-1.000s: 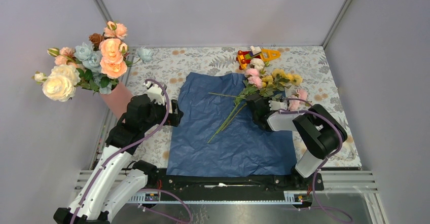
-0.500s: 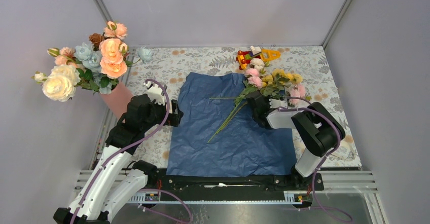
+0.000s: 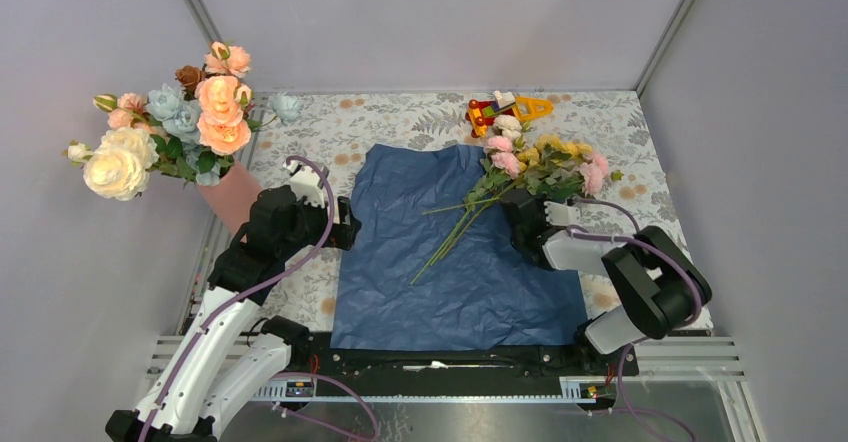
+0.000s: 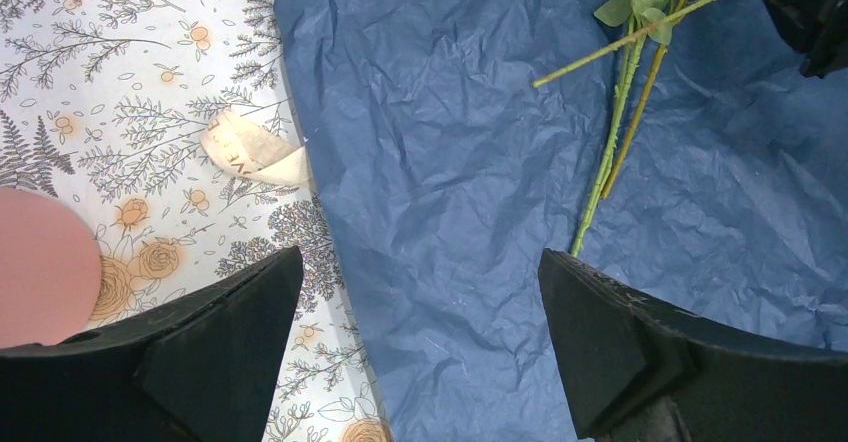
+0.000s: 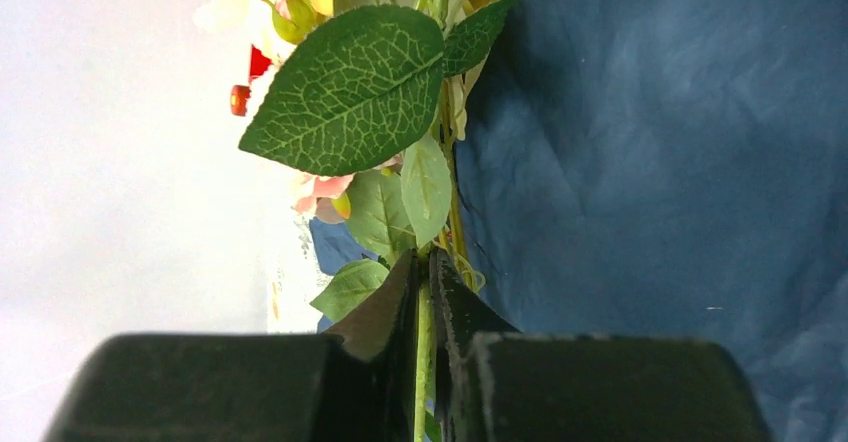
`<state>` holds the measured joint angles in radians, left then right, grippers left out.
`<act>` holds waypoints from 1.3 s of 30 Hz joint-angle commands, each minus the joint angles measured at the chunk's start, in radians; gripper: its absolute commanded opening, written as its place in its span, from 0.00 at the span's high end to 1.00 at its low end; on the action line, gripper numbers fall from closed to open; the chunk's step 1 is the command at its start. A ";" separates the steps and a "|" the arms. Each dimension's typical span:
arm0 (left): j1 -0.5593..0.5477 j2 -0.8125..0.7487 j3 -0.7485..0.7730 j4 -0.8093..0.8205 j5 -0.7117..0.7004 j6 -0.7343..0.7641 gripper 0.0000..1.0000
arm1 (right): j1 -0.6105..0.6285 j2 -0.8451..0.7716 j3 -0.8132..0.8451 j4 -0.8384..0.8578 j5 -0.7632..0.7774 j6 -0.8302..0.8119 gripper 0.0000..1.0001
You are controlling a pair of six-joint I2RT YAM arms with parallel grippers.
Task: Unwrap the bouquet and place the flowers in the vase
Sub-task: Pick up the fake flower from the wrapping paper, then insert the fake flower into the vase.
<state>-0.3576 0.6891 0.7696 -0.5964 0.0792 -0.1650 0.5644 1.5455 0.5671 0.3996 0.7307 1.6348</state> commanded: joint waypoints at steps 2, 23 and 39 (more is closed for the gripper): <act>0.008 -0.007 0.008 0.015 0.000 0.012 0.03 | -0.005 -0.122 -0.057 0.005 0.073 -0.040 1.00; 0.000 -0.055 -0.004 0.102 0.166 -0.025 0.04 | -0.005 -0.767 -0.189 0.067 -0.252 -1.025 1.00; -0.306 0.024 0.060 0.599 0.331 -0.446 0.04 | 0.034 -0.895 -0.093 0.040 -1.071 -1.115 1.00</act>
<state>-0.5823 0.6678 0.7895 -0.2863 0.3405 -0.4561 0.5667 0.6186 0.4099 0.3645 -0.1036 0.5060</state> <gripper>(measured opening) 0.962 0.089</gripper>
